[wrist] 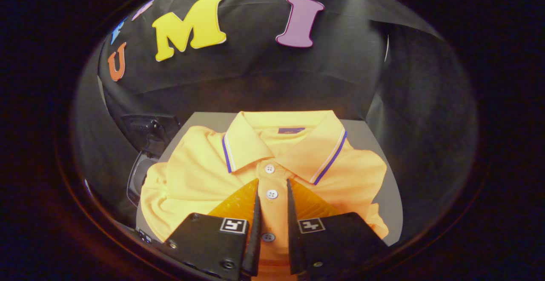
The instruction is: Put the clothes into the washing machine and then close the washing machine lid.
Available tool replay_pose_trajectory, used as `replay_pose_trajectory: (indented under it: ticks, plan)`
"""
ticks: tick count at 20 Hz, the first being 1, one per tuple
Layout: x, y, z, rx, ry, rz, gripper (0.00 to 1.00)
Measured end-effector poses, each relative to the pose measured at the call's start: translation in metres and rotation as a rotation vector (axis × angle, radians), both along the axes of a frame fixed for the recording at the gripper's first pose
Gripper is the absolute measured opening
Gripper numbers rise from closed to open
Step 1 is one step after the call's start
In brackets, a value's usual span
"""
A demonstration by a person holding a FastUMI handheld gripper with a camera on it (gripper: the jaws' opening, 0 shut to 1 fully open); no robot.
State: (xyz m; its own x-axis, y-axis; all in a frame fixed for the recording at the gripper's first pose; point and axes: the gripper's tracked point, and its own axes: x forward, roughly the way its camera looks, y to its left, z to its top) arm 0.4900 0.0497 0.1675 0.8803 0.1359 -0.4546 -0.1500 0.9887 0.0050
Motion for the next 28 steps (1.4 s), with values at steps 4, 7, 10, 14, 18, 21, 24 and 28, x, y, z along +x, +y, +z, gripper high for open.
replay_pose_trajectory:
  ticks: [4,7,10,14,18,21,24,28]
  plan:
    - [-0.002,0.003,0.004,0.069,-0.098,0.018,0.16]
    - [-0.009,0.006,0.013,0.153,-0.13,0.018,0.12]
    - [-0.025,0.01,0.035,0.219,-0.159,0.012,0.11]
    - [-0.059,0.028,0.075,0.264,-0.233,0.037,0.11]
    - [-0.097,0.053,0.121,0.285,-0.323,0.064,0.11]
    - [-0.129,0.074,0.158,0.295,-0.396,0.079,0.11]
    - [-0.162,0.101,0.193,0.306,-0.461,0.106,0.11]
    - [-0.202,0.146,0.233,0.305,-0.533,0.151,0.11]
